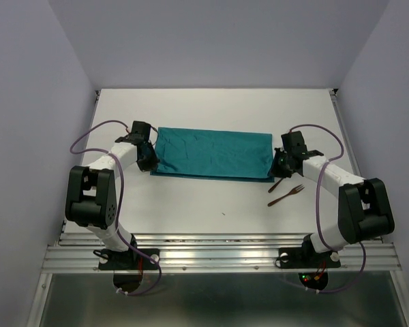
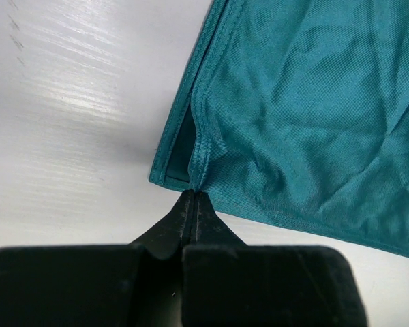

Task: Fold the napkin into a case and place the utensils inside
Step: Smooth out the rectangle-folded napkin at the center of the board.

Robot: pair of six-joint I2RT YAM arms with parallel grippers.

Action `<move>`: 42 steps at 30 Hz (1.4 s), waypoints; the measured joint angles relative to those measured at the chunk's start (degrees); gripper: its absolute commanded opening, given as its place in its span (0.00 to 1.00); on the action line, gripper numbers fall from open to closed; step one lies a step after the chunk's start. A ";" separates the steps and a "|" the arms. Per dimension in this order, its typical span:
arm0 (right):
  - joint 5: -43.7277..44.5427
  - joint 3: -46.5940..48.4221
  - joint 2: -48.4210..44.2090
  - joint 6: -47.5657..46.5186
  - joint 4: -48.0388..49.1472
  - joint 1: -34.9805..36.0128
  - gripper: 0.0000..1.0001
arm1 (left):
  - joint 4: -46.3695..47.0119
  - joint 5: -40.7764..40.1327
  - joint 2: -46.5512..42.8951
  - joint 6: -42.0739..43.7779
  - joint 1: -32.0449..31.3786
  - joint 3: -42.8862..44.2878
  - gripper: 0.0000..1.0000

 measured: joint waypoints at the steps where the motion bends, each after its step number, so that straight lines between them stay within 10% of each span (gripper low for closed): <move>1: -0.02 0.00 0.00 -0.02 0.00 0.00 0.09 | -0.09 -0.11 0.00 0.00 0.00 0.00 0.00; 3: -0.22 0.00 0.00 -0.07 0.00 0.00 0.20 | -0.33 -0.55 0.00 -0.07 0.00 0.00 0.18; 5: -0.44 0.00 0.00 -0.09 0.02 0.00 0.55 | -0.26 -0.98 -0.11 -0.42 0.00 -0.09 0.37; 6: -0.48 -0.04 0.00 0.09 0.04 0.00 0.59 | -0.28 -1.16 -0.37 -0.59 0.00 -0.22 0.59; 10: 0.33 -0.50 0.00 -0.61 -0.33 0.00 0.65 | -0.72 -1.75 -1.86 -1.57 0.00 -0.42 0.87; 19: 8.68 3.50 -2.47 -1.09 -3.34 0.00 0.65 | -3.13 -3.65 -3.19 -1.46 -0.11 3.61 0.71; 30: 9.16 11.63 7.17 -0.61 -0.90 -0.81 0.15 | -1.25 -1.99 6.93 -1.97 -3.50 14.86 0.55; 42: 0.68 31.26 23.85 0.85 0.87 -1.97 0.16 | 0.68 2.64 19.74 -2.51 -3.93 28.09 0.57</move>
